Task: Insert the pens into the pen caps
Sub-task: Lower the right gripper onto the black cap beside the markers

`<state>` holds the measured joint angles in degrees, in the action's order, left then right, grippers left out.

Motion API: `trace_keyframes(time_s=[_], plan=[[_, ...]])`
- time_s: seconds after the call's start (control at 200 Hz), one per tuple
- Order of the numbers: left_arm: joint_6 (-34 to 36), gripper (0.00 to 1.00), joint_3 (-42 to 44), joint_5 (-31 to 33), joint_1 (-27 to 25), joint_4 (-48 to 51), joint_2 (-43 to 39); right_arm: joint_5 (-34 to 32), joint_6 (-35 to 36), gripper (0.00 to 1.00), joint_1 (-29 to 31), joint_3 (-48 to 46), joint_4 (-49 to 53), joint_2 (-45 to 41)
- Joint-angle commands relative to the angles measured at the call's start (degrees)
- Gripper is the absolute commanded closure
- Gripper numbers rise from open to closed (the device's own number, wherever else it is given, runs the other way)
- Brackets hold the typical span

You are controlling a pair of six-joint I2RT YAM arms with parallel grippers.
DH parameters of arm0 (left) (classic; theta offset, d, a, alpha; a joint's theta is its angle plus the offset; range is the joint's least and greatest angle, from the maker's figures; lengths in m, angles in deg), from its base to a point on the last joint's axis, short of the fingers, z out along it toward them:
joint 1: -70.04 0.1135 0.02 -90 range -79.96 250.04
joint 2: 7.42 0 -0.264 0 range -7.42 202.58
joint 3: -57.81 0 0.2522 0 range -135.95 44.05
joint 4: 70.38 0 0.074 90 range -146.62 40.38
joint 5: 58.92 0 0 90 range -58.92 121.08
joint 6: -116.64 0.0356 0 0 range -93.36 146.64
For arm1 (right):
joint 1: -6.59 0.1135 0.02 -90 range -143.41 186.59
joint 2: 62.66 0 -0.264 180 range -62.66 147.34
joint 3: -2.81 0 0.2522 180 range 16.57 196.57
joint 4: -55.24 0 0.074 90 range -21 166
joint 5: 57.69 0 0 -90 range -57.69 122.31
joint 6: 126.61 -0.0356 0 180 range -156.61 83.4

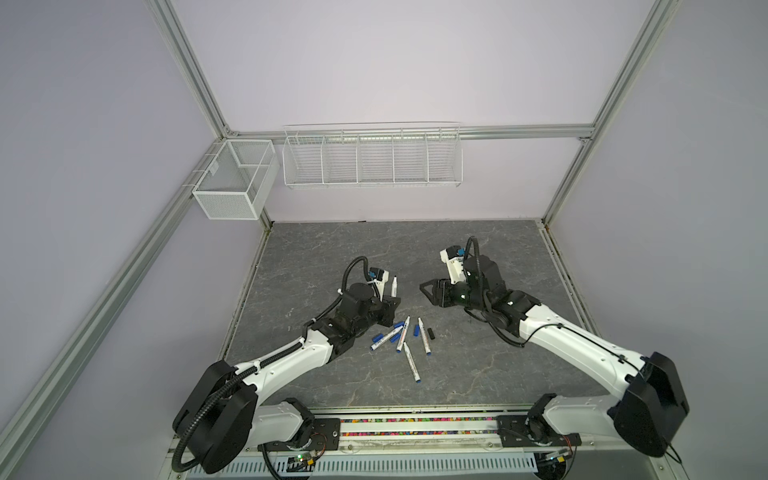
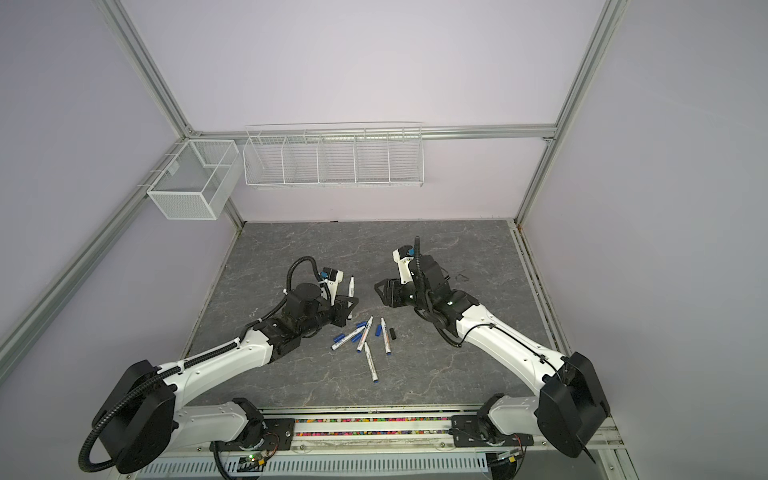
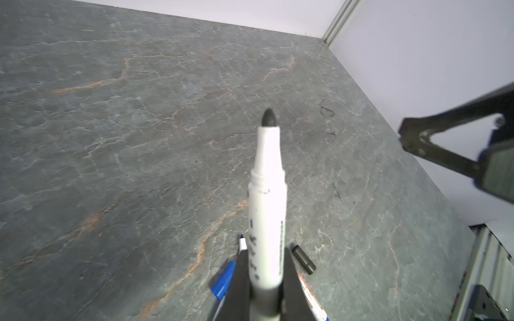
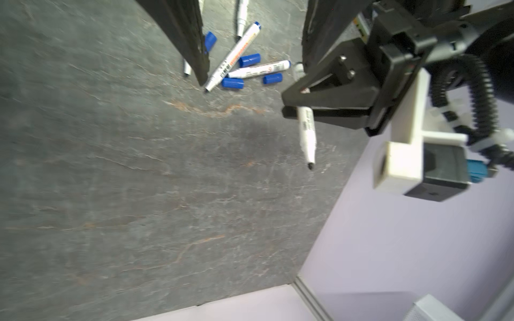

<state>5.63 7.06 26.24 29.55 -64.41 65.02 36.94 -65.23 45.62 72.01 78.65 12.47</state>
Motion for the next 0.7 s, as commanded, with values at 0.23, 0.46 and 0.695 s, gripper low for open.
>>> trace_keyframes(time_s=[0.23,0.46,0.695], plan=[[1.1,1.0,0.3,2.0,0.2,3.0,0.9,-12.7,4.0,0.47,7.6,3.3,17.2,12.6],[1.9,1.0,0.3,3.3,0.2,4.3,0.2,-17.0,3.7,0.5,9.7,7.5,21.4,19.9],[2.0,1.0,0.5,3.0,0.2,4.3,-0.1,-19.3,3.2,0.58,9.7,8.8,23.6,23.1]])
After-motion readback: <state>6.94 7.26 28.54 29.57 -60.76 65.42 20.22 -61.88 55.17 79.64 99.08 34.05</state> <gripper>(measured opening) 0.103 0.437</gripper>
